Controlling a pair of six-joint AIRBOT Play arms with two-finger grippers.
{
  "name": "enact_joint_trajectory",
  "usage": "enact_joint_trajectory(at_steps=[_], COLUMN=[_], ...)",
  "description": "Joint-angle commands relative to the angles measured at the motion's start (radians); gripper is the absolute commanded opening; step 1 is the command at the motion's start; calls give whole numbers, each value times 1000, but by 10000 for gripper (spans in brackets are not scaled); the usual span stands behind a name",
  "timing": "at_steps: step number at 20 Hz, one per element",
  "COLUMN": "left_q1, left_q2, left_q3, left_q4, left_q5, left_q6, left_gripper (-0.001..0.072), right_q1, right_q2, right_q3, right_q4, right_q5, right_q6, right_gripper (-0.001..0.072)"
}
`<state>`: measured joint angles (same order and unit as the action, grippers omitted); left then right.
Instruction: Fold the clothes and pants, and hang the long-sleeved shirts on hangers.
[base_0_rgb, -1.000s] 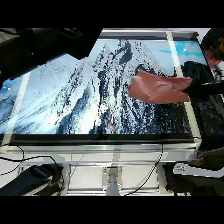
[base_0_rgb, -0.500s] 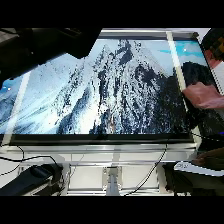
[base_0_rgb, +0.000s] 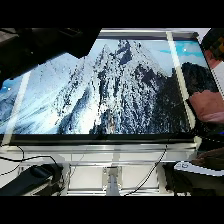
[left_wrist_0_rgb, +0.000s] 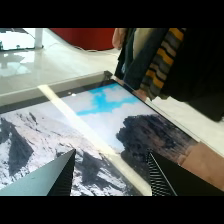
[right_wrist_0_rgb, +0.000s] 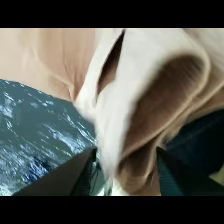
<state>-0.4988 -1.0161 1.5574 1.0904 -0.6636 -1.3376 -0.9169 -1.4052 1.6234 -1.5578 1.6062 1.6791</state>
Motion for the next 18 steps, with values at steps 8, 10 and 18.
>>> enact_joint_trajectory(at_steps=[8,10,18], left_q1=[1,1,93], left_q2=[0,1,43], left_q3=[0,0,0], left_q4=[3,68,192], left_q5=[0,0,0], left_q6=[0,0,-4], left_gripper=[507,505,9], right_q1=[2,8,414], right_q2=[0,0,0], right_q3=[4,4,4], right_q4=[238,571,1400], right_q5=[17,-49,-138], right_q6=[65,38,-320], right_gripper=[427,55,18])
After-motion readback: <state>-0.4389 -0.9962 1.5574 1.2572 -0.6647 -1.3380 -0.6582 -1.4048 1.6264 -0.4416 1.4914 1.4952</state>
